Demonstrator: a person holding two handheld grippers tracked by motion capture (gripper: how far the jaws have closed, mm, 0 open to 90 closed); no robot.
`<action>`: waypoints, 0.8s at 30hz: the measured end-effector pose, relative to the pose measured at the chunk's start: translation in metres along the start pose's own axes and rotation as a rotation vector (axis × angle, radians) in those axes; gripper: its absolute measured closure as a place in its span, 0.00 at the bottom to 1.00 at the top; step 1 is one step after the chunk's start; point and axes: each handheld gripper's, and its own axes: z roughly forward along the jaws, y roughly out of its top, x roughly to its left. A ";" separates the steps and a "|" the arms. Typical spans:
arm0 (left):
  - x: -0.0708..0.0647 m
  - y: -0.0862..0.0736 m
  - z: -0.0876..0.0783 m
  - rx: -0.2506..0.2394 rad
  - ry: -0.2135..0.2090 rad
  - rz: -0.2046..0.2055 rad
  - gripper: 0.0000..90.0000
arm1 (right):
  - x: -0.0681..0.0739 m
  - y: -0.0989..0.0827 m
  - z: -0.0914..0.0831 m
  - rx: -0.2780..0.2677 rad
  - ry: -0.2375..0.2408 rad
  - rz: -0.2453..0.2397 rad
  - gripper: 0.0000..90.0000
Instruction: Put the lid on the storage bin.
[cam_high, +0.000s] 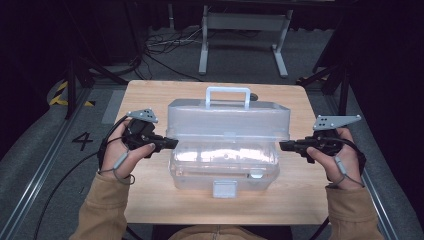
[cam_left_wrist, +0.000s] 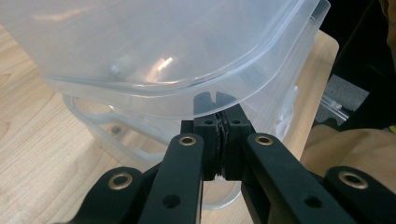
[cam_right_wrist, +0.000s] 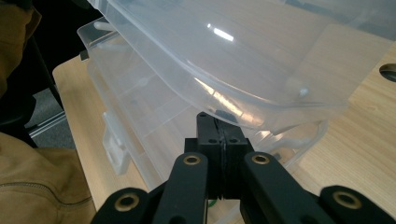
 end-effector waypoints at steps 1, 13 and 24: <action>-0.001 0.000 0.000 0.006 -0.002 -0.001 0.98 | 0.000 0.000 0.001 0.008 0.005 0.003 1.00; -0.004 -0.001 0.002 0.061 -0.016 0.010 0.98 | 0.003 -0.001 0.003 0.074 0.019 0.007 1.00; -0.007 -0.003 0.003 0.116 -0.025 0.014 0.98 | 0.004 -0.002 0.005 0.133 0.028 0.010 1.00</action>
